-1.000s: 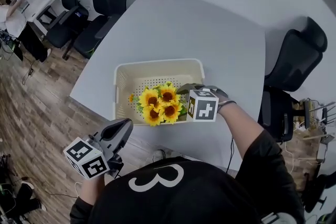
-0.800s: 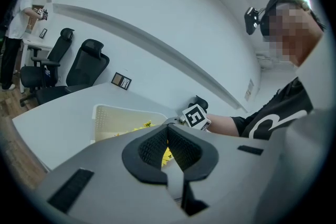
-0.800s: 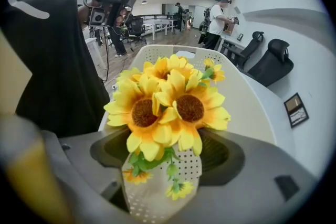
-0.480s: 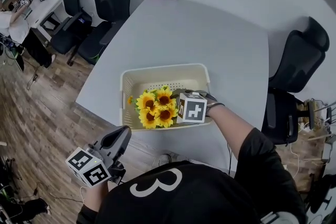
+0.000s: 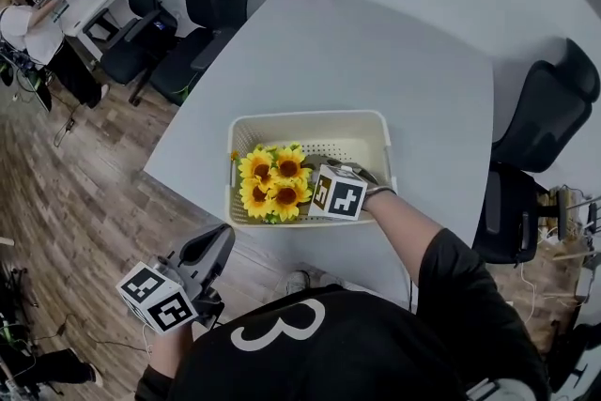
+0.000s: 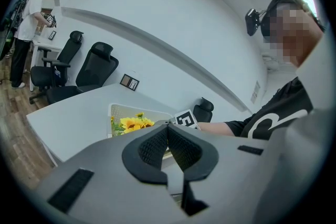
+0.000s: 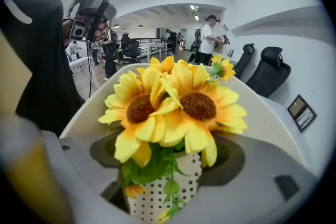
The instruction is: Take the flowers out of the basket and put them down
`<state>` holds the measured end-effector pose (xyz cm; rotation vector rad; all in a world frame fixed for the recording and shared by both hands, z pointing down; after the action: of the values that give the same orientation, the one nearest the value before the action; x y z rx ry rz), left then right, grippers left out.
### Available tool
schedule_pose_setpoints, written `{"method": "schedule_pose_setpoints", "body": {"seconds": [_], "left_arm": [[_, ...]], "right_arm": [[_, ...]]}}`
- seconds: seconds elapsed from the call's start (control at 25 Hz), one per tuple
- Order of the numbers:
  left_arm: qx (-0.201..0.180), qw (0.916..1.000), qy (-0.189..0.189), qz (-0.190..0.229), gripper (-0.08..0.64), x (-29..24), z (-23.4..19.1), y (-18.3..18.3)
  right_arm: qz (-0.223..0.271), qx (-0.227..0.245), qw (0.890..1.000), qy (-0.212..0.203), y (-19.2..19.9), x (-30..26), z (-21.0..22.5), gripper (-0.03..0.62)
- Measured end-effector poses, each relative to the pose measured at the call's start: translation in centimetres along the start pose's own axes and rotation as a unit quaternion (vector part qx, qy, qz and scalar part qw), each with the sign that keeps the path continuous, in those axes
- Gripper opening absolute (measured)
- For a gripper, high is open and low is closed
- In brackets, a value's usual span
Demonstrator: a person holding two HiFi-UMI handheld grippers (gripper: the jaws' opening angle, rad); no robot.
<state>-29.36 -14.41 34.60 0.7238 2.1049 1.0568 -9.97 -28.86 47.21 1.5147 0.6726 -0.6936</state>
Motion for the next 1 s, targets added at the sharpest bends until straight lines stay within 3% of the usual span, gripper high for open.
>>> {"method": "schedule_pose_setpoints", "body": {"seconds": [0.28, 0.56, 1.0], "left_arm": [[0.006, 0.9999, -0.015, 0.001, 0.012, 1.1, 0.0, 0.2], [0.015, 0.9995, -0.028, 0.005, 0.014, 1.9, -0.2, 0.7], [0.021, 0.9993, -0.029, 0.002, 0.012, 2.2, -0.3, 1.1]], "right_arm": [[0.015, 0.021, 1.000, 0.015, -0.6, -2.0, -0.2, 0.361], [0.054, 0.003, 0.999, 0.003, -0.7, -2.6, 0.0, 0.309], [0.097, -0.082, 0.991, -0.035, -0.5, -2.5, 0.5, 0.282]]}}
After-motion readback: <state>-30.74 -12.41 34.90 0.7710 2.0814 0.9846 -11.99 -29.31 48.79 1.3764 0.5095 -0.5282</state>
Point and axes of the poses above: the fingertips, and each gripper's own axes: x backward along the fingers, z to its right, y out of its underside, the point moved 9 cm from there along x, backward along the fingers, and after that the axes turned 3 degrees about -y, right-handed, at the moved point
